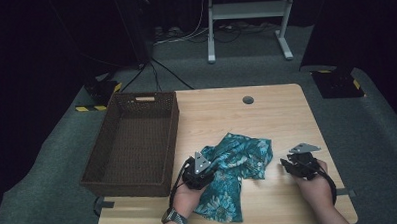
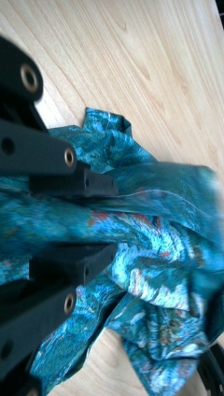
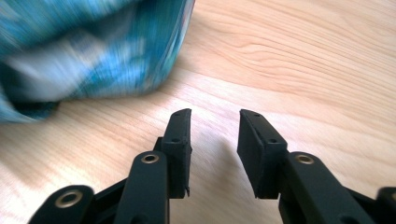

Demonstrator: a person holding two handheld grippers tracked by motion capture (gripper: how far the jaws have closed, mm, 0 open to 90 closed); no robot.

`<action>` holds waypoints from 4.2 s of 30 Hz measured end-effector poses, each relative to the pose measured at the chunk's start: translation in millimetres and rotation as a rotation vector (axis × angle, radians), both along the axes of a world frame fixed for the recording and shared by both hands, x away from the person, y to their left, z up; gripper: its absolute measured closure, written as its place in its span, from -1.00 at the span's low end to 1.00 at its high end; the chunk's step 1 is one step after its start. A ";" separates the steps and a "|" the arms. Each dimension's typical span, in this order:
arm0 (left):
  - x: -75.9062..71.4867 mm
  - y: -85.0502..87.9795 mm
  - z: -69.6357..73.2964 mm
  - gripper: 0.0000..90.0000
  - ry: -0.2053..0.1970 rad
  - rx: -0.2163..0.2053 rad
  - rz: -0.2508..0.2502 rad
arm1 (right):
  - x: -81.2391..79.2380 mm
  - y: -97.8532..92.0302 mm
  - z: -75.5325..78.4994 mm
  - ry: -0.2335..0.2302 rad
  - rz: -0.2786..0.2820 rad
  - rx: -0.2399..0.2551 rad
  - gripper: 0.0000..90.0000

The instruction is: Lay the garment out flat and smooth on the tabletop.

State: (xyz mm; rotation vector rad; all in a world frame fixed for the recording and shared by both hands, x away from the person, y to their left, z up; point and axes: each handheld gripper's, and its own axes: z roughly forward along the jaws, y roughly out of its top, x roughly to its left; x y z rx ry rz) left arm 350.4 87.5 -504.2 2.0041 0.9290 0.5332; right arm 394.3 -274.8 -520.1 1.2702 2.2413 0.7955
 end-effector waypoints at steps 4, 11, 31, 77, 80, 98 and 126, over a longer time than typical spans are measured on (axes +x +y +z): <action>0.7 -5.7 4.8 0.14 -0.017 0.009 0.012 | -15.7 -6.2 2.8 -0.012 0.003 0.035 0.36; 15.8 -31.5 33.1 -0.21 -0.069 0.044 -0.035 | -38.5 -2.3 2.6 -0.018 0.029 0.065 0.26; 98.5 -110.0 8.5 0.40 0.154 0.278 -0.198 | -54.0 -0.2 -10.0 0.030 0.044 0.106 0.18; 58.9 -2.5 -7.4 0.14 0.026 0.048 0.121 | -49.3 53.9 -5.0 0.041 0.132 0.157 0.25; 54.0 -1.5 -9.6 0.14 0.024 0.064 0.094 | -50.0 69.7 -7.8 0.053 0.151 0.161 0.24; 51.3 0.6 -35.6 0.14 0.046 0.076 0.040 | -5.2 122.6 -11.9 0.038 0.102 0.136 0.03; 42.7 -5.6 -27.2 0.06 0.018 0.064 0.018 | -13.5 54.5 44.9 -0.123 0.060 0.000 0.94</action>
